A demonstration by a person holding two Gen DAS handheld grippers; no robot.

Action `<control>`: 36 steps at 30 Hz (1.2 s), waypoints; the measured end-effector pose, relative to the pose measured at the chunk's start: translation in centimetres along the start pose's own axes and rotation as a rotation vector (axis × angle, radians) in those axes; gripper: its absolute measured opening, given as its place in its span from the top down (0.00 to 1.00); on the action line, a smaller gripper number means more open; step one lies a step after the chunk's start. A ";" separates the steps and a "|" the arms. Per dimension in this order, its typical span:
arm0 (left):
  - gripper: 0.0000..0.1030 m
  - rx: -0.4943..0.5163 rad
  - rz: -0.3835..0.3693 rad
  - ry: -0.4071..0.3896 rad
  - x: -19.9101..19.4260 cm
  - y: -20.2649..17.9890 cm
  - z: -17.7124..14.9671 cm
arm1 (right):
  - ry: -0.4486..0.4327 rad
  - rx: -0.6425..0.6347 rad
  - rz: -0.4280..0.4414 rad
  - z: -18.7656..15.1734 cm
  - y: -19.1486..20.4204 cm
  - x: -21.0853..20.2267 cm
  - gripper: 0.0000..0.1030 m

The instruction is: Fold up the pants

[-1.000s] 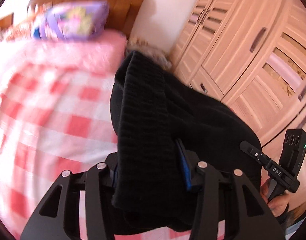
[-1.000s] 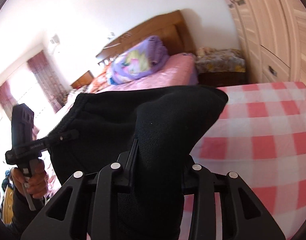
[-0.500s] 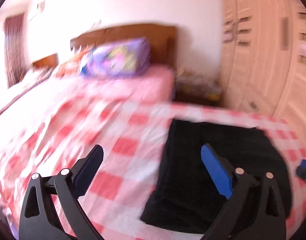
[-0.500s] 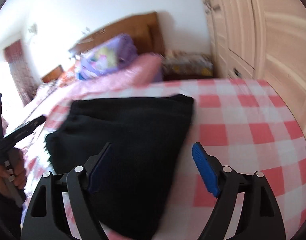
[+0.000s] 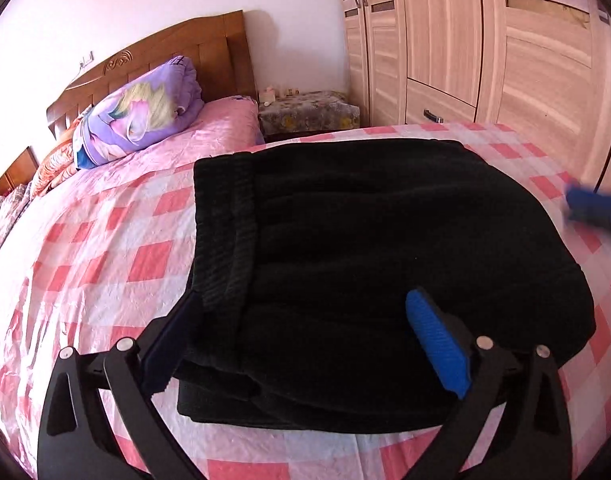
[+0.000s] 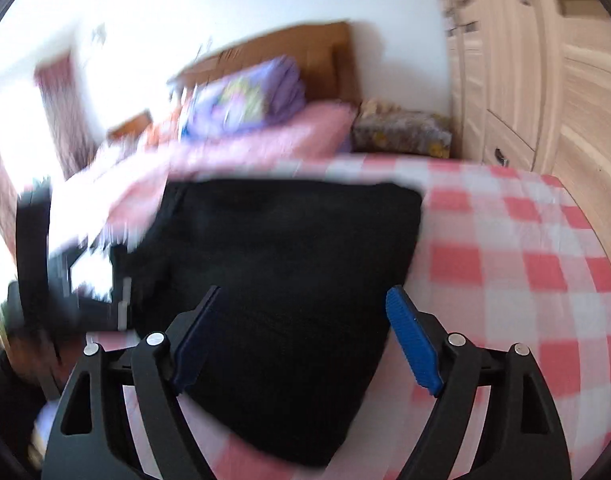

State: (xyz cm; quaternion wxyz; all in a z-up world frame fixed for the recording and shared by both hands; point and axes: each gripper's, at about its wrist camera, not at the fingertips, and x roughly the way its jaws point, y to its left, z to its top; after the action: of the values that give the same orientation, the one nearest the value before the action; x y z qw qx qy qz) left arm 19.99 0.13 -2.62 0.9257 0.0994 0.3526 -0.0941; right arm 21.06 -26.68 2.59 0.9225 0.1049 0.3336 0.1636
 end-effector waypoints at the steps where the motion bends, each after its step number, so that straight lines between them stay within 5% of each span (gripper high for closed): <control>1: 0.01 0.000 0.007 -0.003 0.1 -0.2 -0.1 | 0.014 0.044 0.020 1.6 -1.0 1.4 0.22; 5: 0.01 0.004 0.011 -0.007 -1.0 -0.9 -0.3 | 0.181 0.182 0.125 5.7 -3.9 9.7 0.22; 7: 0.01 -0.009 -0.008 0.000 -0.8 -0.6 -0.5 | 0.260 0.210 0.050 6.4 -5.6 13.8 0.25; 12: 0.01 0.001 -0.023 0.003 -0.8 -0.3 -0.4 | 0.100 0.349 0.028 9.3 -7.9 12.1 0.23; 17: 0.01 -0.007 -0.017 -0.010 -0.8 -0.2 -0.7 | 0.313 0.312 0.042 8.7 -6.7 14.4 0.11; 23: 0.01 -0.004 -0.022 -0.013 -0.6 -0.1 -0.9 | 0.192 0.296 -0.093 10.2 -6.6 16.1 0.08; 26: 0.01 0.002 -0.038 -0.020 -0.6 0.2 -1.1 | 0.167 0.371 -0.031 9.8 -6.2 14.3 0.09; 29: 0.01 -0.003 -0.027 -0.023 -0.6 0.1 -1.1 | 0.128 0.198 0.027 8.6 -1.9 10.8 0.06; 33: 0.01 -0.011 -0.010 -0.025 -0.6 -0.1 -1.0 | 0.196 -0.105 -0.146 5.9 2.9 10.6 0.04; 34: 0.01 -0.011 -0.010 -0.022 -0.6 -0.1 -1.0 | 0.269 -0.138 -0.233 5.2 2.8 12.4 0.04; 36: 0.01 -0.008 -0.005 -0.012 -0.6 -0.2 -0.7 | 0.351 -0.052 -0.178 5.1 0.7 14.2 0.04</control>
State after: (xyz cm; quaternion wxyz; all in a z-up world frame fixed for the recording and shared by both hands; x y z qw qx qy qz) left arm 19.01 0.14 -2.77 0.9279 0.0940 0.3479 -0.0957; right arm 34.48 -21.17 -1.60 0.8633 0.0210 0.4931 0.1055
